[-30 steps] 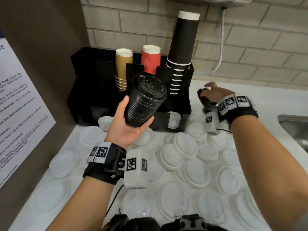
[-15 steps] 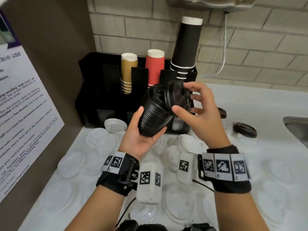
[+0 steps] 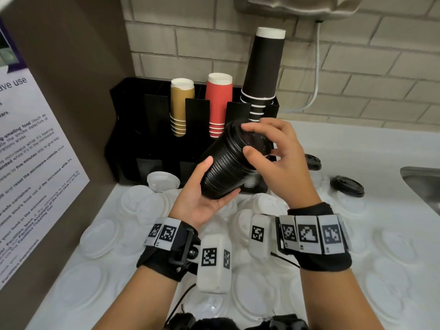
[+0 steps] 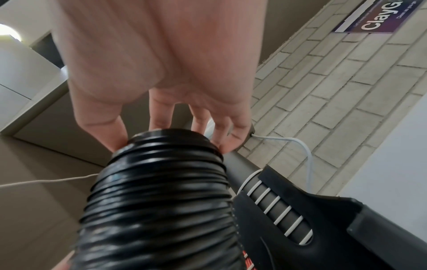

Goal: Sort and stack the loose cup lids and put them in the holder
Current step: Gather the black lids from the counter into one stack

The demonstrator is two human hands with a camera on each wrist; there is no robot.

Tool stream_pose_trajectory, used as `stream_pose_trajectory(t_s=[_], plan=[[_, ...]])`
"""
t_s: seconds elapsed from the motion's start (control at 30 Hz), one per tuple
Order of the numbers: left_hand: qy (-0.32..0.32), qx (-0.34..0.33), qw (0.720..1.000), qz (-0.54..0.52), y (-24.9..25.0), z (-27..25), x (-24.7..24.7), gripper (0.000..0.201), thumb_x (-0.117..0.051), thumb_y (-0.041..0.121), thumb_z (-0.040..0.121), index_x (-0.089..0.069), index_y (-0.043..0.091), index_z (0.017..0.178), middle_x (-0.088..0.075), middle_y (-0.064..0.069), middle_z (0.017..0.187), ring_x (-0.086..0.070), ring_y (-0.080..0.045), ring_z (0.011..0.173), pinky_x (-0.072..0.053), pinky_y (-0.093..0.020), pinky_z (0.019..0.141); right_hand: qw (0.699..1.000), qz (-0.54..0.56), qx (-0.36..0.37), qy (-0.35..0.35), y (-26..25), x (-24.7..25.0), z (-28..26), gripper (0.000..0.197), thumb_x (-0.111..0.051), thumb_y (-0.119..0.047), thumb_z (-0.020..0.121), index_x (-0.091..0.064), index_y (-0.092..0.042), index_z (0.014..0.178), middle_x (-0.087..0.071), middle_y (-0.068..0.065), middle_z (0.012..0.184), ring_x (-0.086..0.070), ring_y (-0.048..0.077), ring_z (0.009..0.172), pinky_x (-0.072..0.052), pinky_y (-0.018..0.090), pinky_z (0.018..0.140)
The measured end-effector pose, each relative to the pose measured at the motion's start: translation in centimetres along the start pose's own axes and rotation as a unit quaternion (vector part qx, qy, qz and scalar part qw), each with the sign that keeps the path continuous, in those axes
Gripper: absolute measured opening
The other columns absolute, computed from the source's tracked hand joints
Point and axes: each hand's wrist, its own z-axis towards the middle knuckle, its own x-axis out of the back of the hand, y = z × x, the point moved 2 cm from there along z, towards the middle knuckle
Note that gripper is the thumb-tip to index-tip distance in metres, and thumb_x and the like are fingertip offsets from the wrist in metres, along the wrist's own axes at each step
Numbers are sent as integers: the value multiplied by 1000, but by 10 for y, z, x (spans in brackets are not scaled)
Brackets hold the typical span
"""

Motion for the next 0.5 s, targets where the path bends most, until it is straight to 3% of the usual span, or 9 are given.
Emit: stream_pose_trajectory(t_s=[0.13,0.27,0.4,0.5], plan=[[-1,-1,1000,-4,-1,1,-1,52,-76,40,71,-66,15,116,-71,-14,114,-69,-29,103,-59,-42,77,1000,-8,11,-18,-1,0,-1,34,-70,-8,81,-68,-21,113,-46,3,125,-49,3,114,-42,13,93],[-7,-3,1000,-16,-1,2,-2,49,-76,40,70,-68,15,112,-71,-15,113,-69,-31,103,-59,-42,76,1000,-17,16,-17,-3,-2,-1,33,-71,-9,80,-68,-20,111,-47,4,122,-49,8,114,-43,17,94],[-12,-2,1000,-28,-1,3,-3,37,-76,40,69,-78,15,96,-71,-16,113,-69,-31,103,-59,-44,79,999,-20,24,-16,-5,-2,-2,33,-73,-10,79,-68,-18,110,-47,5,121,-50,10,114,-45,22,96],[-17,-3,1000,-24,-2,3,-4,35,-75,42,70,-80,16,92,-71,-15,113,-69,-30,104,-58,-43,82,999,-31,26,-16,-5,-2,-2,32,-75,-12,79,-68,-17,109,-47,4,120,-50,11,114,-44,22,96]])
